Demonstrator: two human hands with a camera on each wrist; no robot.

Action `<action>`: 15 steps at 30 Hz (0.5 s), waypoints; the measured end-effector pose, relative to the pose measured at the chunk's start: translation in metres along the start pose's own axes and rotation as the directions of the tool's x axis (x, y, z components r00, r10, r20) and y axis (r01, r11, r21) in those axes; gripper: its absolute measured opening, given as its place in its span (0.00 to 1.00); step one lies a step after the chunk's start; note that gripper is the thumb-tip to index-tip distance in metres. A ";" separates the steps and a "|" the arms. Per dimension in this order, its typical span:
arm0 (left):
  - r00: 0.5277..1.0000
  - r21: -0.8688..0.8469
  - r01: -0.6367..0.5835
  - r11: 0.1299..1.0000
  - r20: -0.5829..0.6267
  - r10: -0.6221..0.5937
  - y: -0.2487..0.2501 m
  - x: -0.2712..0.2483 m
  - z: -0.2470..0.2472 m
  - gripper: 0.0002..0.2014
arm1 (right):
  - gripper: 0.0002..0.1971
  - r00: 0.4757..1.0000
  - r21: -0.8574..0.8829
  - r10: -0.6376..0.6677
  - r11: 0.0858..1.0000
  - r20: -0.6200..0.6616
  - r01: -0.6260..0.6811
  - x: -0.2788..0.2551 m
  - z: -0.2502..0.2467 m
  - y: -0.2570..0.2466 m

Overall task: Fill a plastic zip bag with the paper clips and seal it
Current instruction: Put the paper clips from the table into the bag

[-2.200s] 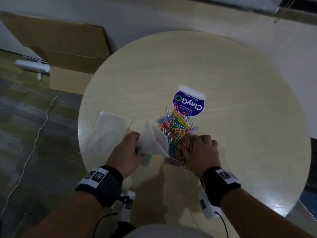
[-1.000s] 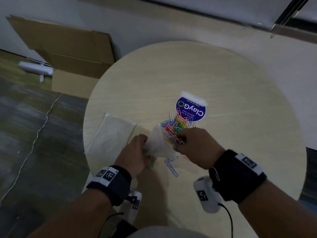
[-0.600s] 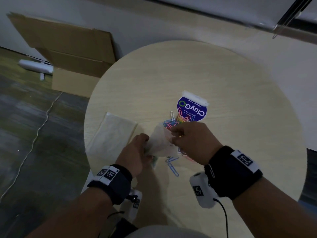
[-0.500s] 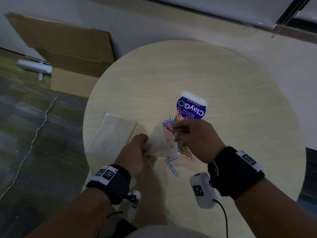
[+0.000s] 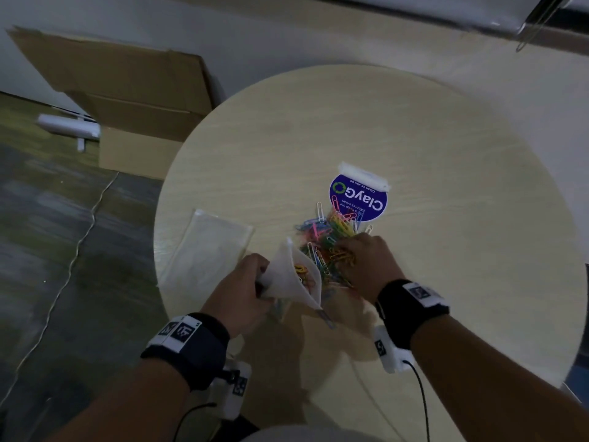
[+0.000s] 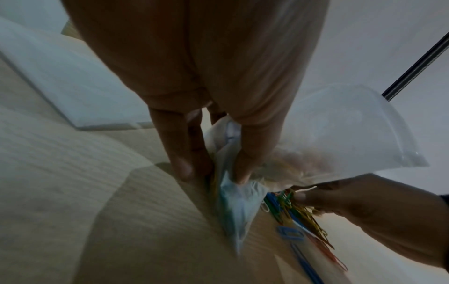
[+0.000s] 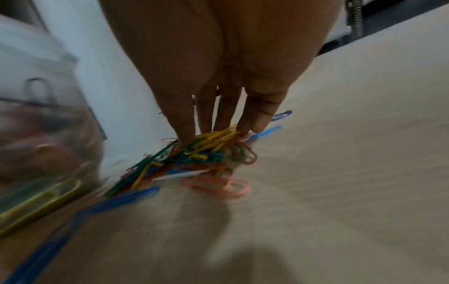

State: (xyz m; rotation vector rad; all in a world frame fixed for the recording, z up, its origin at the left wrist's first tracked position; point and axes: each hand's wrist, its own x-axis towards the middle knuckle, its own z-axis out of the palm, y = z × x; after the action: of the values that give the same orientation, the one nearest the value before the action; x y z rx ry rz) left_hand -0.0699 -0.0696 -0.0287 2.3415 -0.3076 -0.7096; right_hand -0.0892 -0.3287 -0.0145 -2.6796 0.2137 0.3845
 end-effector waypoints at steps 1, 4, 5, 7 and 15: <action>1.000 0.008 -0.005 1.000 0.001 0.005 0.001 0.001 0.000 0.23 | 0.20 1.000 -0.041 -0.017 0.999 -0.011 0.017 -0.006 0.004 0.001; 1.000 0.002 -0.014 1.000 0.008 0.013 0.004 0.007 -0.003 0.23 | 0.15 0.988 0.009 -0.005 1.000 -0.156 0.006 -0.029 0.004 0.001; 1.000 0.005 -0.013 1.000 0.005 0.013 0.006 0.010 -0.004 0.23 | 0.12 0.980 0.113 0.000 0.993 -0.200 0.023 -0.035 0.001 -0.004; 0.999 0.031 -0.032 0.999 -0.014 0.032 0.010 0.016 -0.003 0.22 | 0.07 0.987 0.369 0.029 0.929 -0.156 0.030 -0.041 -0.008 -0.023; 0.993 0.061 -0.084 0.995 -0.079 0.089 0.027 0.006 -0.021 0.37 | 0.07 0.996 0.455 0.016 0.890 -0.093 0.028 -0.033 -0.016 -0.050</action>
State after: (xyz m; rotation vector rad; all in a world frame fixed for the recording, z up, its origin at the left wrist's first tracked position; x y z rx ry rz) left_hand -0.0537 -0.0809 0.0003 2.3886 -0.3951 -0.5687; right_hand -0.1062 -0.2875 0.0288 -2.2317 0.2851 0.1753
